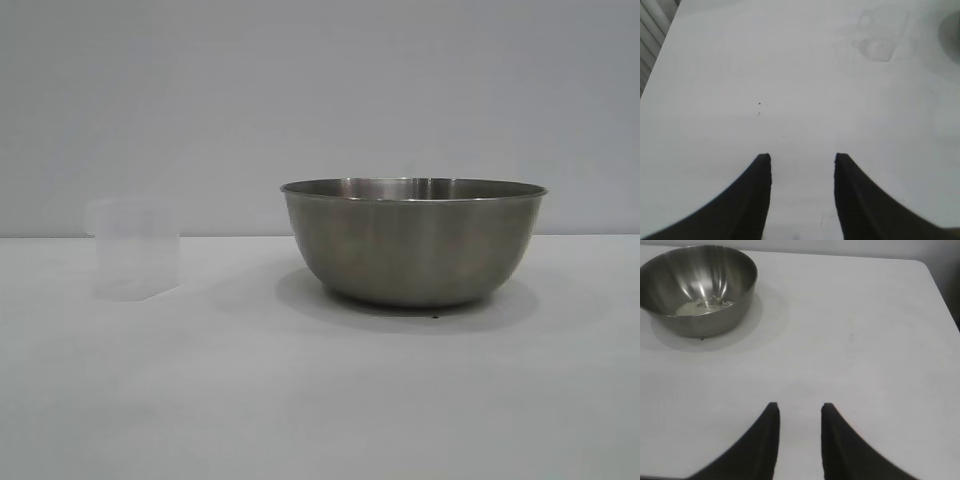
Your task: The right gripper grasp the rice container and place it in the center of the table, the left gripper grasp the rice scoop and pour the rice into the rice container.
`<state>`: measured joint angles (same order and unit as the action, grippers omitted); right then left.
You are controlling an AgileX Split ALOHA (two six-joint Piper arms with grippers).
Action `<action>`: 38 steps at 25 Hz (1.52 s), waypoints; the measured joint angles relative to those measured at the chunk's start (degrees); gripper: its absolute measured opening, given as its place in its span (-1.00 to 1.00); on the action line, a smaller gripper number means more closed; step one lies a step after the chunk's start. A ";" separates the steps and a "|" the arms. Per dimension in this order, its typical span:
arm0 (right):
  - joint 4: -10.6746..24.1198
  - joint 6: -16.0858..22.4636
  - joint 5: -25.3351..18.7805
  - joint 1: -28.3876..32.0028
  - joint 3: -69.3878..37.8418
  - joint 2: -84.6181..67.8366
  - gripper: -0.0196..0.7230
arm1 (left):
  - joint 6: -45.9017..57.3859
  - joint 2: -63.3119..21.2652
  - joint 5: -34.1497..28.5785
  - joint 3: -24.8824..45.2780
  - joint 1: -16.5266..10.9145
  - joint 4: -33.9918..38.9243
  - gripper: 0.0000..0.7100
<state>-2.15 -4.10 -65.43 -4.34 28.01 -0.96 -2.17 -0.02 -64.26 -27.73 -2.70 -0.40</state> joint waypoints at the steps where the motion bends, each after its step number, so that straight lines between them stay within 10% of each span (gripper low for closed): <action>1: 0.00 0.00 0.00 0.00 0.00 0.00 -0.40 | 0.00 0.00 0.00 0.00 0.00 0.00 -0.31; 38: 0.00 0.00 0.00 1.98 0.00 0.00 -0.40 | -0.05 -1.03 0.02 0.00 -0.22 0.09 -0.31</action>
<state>-2.15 -4.10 -65.43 -2.36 28.01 -0.96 -2.22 -1.05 -64.24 -27.73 -2.92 -0.31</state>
